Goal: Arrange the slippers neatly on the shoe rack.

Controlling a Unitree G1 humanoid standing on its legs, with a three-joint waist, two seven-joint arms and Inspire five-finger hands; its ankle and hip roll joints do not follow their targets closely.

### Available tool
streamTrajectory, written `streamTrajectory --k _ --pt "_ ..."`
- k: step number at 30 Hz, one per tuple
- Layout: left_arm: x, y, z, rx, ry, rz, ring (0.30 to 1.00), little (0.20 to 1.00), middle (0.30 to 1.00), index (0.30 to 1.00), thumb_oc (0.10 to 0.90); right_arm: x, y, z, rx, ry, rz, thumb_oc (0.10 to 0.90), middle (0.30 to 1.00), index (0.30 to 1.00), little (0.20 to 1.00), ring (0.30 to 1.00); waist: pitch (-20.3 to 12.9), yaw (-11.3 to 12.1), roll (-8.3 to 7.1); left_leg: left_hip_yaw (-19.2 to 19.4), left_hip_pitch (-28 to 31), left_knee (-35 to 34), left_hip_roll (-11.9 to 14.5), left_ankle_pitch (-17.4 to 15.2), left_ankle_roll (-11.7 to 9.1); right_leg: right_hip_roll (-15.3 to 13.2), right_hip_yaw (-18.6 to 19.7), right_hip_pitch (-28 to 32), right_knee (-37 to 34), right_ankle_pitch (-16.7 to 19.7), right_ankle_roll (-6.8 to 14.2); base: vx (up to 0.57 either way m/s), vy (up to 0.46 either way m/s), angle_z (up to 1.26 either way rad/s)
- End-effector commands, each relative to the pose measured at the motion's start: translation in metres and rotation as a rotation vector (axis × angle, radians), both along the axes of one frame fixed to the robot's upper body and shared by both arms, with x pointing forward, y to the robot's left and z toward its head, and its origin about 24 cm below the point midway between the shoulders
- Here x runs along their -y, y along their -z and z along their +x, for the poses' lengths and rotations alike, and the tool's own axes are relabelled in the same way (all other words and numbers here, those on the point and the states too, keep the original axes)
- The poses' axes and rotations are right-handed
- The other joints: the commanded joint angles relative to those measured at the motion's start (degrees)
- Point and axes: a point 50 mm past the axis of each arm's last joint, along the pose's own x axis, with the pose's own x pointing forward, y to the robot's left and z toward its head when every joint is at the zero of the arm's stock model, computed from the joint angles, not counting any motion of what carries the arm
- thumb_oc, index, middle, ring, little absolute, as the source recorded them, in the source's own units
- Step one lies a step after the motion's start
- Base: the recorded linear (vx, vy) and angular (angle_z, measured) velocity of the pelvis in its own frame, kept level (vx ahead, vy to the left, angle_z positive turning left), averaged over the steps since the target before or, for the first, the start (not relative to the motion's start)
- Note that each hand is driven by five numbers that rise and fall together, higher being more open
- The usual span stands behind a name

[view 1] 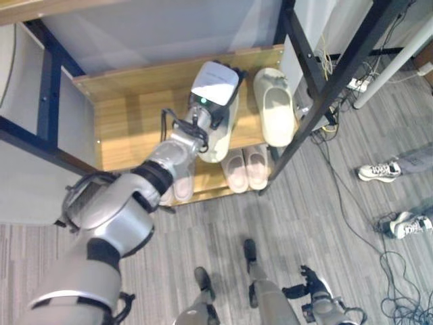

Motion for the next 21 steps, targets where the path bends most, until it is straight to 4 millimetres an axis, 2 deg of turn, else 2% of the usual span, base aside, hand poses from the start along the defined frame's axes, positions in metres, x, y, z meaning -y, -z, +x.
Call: streamTrajectory --k 1,3,11,16,21 --pt "0.010 -0.073 -0.008 0.259 0.044 -0.096 0.900 0.900 0.900 0.900 0.800 0.029 -0.002 -0.014 -0.023 0.047 -0.074 0.800 0.900 0.900 0.900 0.900 -0.1 0.8 5.00 -9.4 -1.2 -0.3 2.5 -3.4 -1.1 0.1 -3.7 2.4 6.1 -13.4 4.9 0.00 0.000 0.00" --pt "0.002 -0.068 -0.013 0.314 0.061 -0.067 0.900 0.900 0.900 0.900 0.800 0.027 -0.001 -0.013 -0.014 0.064 -0.057 0.800 0.900 0.900 0.900 0.900 -0.7 1.2 5.21 -9.7 -0.3 -0.3 2.4 -3.7 -1.2 0.1 -3.7 3.2 6.8 -14.0 4.9 0.03 0.003 0.00" --pt "-0.002 -0.054 -0.018 0.299 0.092 -0.112 0.900 0.900 0.900 0.900 0.800 0.020 0.004 -0.023 -0.042 0.061 -0.040 0.800 0.900 0.900 0.900 0.900 -1.2 1.6 5.65 -9.8 1.6 -0.3 2.0 -4.2 -1.1 0.0 -4.1 4.9 7.5 -14.8 5.0 0.00 0.002 0.01" --pt "-0.018 -0.053 -0.030 0.354 0.101 -0.108 0.900 0.900 0.900 0.900 0.800 0.021 0.006 -0.029 -0.041 0.118 -0.014 0.800 0.900 0.900 0.900 0.900 -1.4 2.1 5.88 -10.0 2.5 -0.3 1.9 -4.5 -1.1 0.0 -4.6 6.1 7.5 -15.1 5.1 0.00 0.000 0.00" --pt "-0.042 -0.035 -0.037 0.335 0.065 -0.131 0.900 0.900 0.900 0.900 0.800 0.014 0.008 -0.031 -0.046 0.125 0.008 0.800 0.900 0.900 0.900 0.900 -1.7 3.0 6.18 -10.4 3.1 -0.3 1.7 -4.6 -1.0 0.0 -4.7 6.9 7.4 -15.3 4.9 -0.01 0.005 0.08"
